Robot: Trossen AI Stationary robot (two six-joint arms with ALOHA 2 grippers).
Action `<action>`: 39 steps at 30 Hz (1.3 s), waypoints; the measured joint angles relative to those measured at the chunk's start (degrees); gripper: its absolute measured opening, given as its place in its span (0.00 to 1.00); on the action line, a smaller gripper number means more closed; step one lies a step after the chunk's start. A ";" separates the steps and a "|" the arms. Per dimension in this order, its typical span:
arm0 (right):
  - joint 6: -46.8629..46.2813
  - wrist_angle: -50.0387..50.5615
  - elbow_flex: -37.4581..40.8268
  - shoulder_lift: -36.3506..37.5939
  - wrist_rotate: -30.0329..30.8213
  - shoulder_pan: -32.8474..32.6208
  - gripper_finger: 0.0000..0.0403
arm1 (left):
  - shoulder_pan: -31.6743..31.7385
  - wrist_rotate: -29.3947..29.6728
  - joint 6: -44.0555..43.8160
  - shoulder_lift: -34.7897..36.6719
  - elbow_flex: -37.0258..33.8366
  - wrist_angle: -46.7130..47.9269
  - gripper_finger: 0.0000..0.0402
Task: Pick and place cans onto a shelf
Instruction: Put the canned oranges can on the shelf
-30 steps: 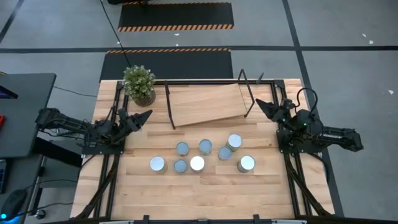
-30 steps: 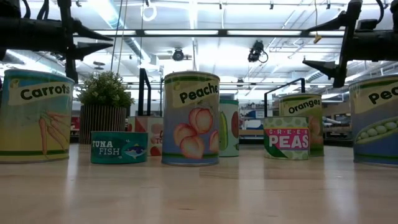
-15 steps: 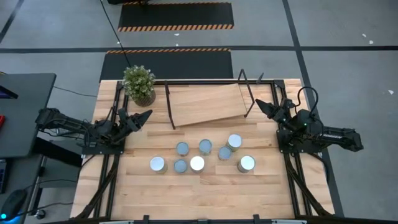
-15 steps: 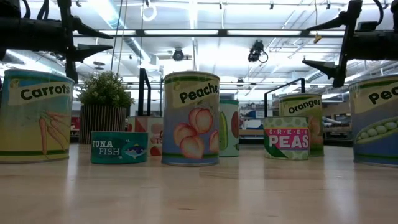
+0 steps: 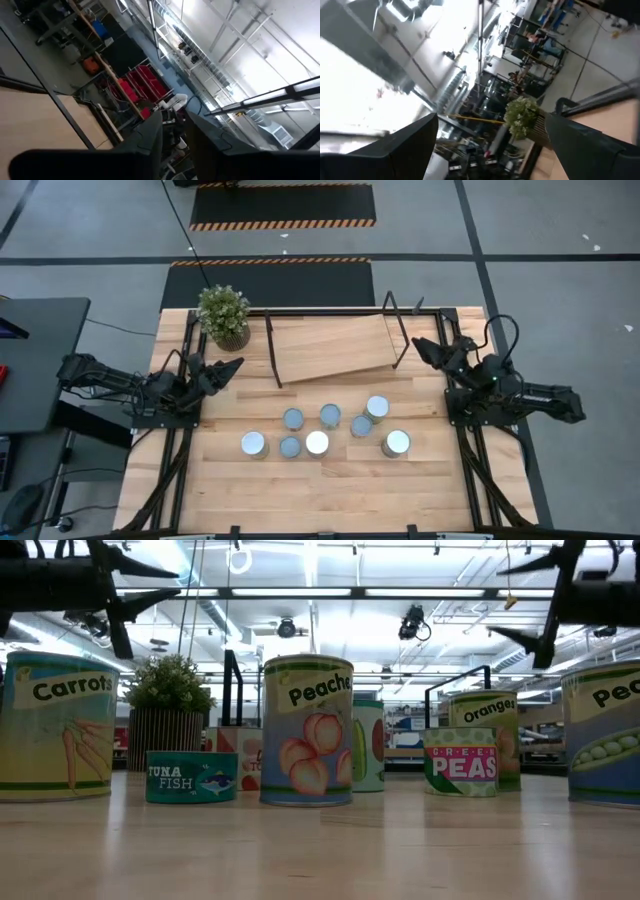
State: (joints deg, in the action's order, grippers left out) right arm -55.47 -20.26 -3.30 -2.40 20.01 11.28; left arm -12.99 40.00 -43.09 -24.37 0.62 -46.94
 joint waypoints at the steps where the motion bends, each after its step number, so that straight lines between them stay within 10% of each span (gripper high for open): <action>1: 1.80 1.43 -1.85 -1.03 -0.15 -0.23 0.93 | 0.00 0.38 0.02 0.01 0.00 0.00 0.24; 15: 25.91 33.12 -28.84 -29.98 -10.98 -4.22 0.93 | 0.02 5.86 3.70 -0.01 0.00 0.21 0.54; 39: 48.39 63.87 -54.42 -69.52 -15.21 -14.85 0.99 | 0.02 5.87 3.65 -0.01 0.02 0.54 0.52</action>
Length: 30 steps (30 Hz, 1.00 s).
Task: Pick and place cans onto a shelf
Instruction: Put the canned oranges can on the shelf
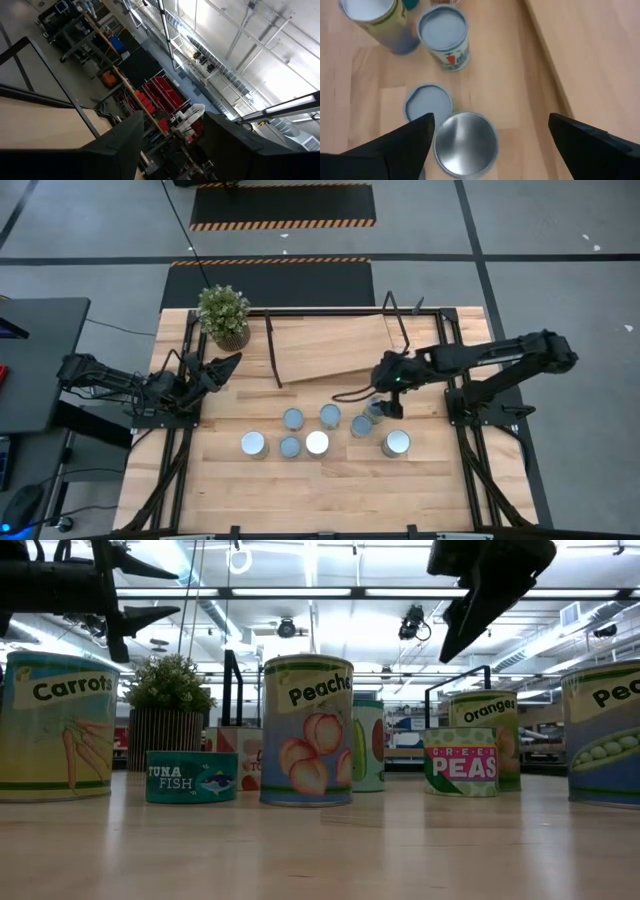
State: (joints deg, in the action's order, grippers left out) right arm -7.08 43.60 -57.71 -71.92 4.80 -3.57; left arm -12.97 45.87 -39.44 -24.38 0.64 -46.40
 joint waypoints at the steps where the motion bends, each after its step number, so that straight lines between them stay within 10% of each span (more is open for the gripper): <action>1: 0.38 0.03 -0.49 -1.15 -0.02 -0.52 0.99 | 0.00 0.00 0.00 0.00 0.00 0.05 0.52; 30: -2.39 5.50 -2.21 -18.12 4.05 -5.33 0.88 | 0.00 -0.02 -2.36 0.02 0.00 2.88 0.52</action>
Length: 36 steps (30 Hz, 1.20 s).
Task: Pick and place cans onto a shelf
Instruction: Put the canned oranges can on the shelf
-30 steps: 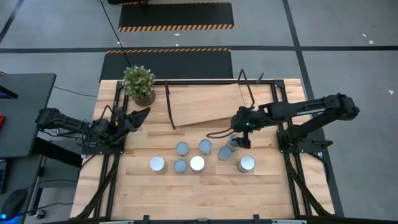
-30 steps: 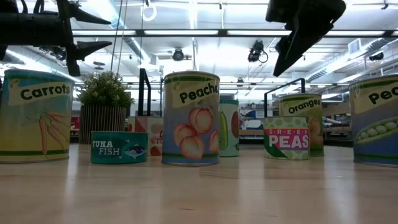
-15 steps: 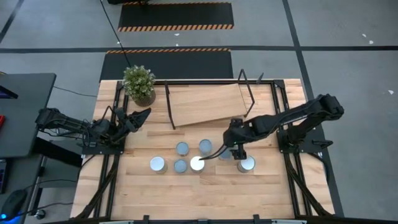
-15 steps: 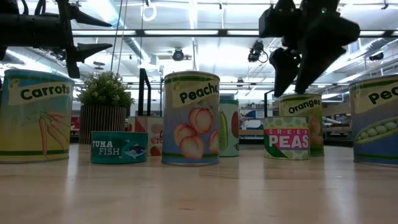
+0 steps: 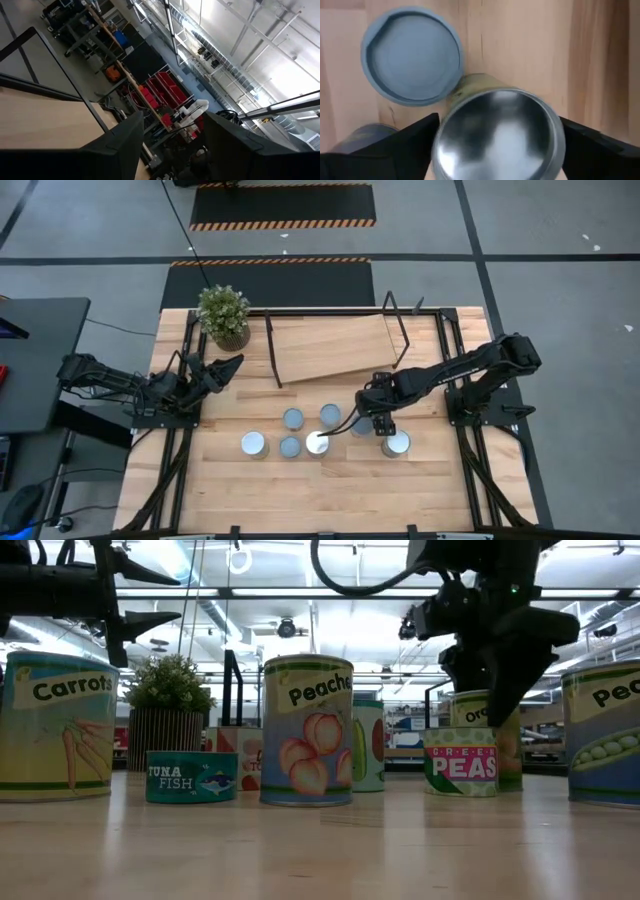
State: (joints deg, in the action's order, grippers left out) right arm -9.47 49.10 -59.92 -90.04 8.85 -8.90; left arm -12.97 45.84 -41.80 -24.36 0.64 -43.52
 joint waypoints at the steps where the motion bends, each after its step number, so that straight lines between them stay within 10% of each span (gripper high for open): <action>1: -0.01 -0.11 0.00 0.06 -0.29 0.29 0.86 | 0.00 0.00 0.00 -0.02 0.00 0.12 0.52; 14: 11.42 4.74 -4.09 3.66 -0.98 7.98 0.80 | -0.02 0.00 -1.51 0.00 0.00 0.69 0.52; 36: 39.93 6.82 -15.82 1.38 -10.22 40.33 0.80 | -0.02 -0.02 -4.13 0.00 0.01 2.56 0.52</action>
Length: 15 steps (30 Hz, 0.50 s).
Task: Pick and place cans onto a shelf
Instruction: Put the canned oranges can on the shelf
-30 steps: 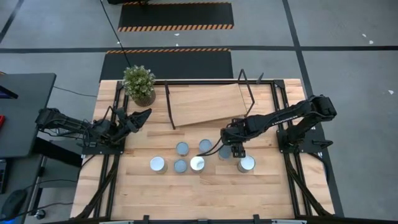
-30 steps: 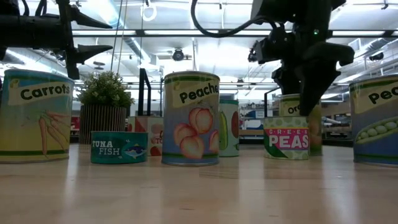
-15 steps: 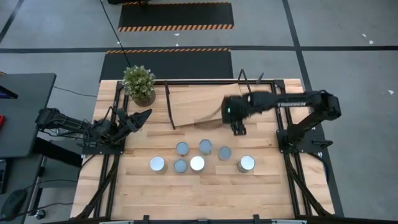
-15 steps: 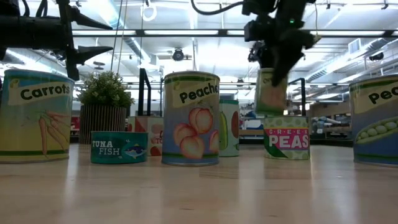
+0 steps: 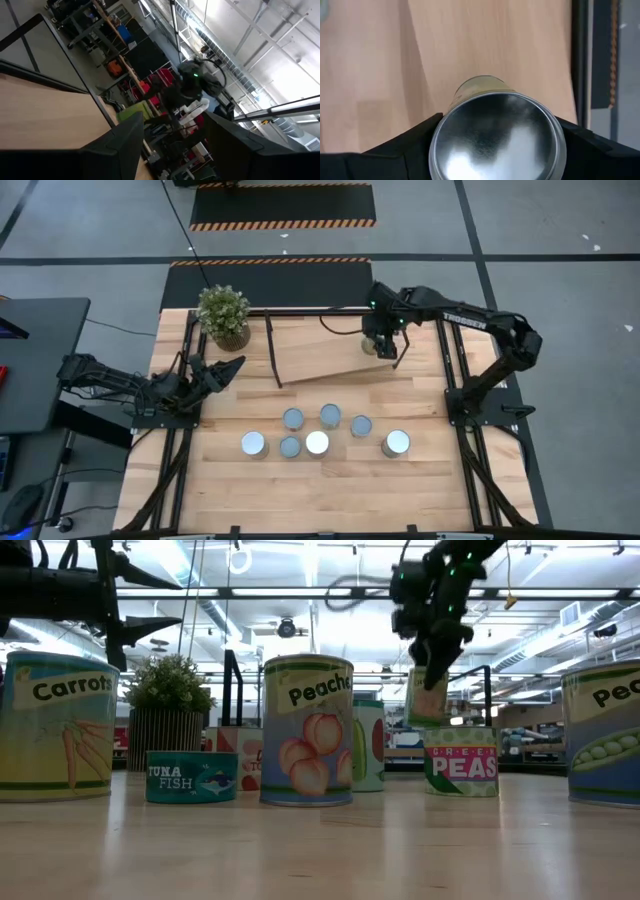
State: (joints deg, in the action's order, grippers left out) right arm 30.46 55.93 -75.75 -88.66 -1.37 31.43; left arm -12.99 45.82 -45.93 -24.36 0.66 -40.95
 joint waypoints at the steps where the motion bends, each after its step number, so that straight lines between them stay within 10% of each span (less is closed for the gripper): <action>1: 0.75 -0.01 -0.02 -0.79 0.35 0.34 0.80 | 0.01 0.02 0.00 -0.02 0.01 0.25 0.52; 15: 5.81 -1.48 -0.02 -4.28 0.32 2.22 0.84 | 0.01 -0.04 -0.22 -0.02 0.01 0.35 0.52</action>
State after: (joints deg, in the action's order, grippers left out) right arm 36.27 54.45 -75.76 -92.94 -1.05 33.65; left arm -12.98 45.78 -46.16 -24.38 0.67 -40.60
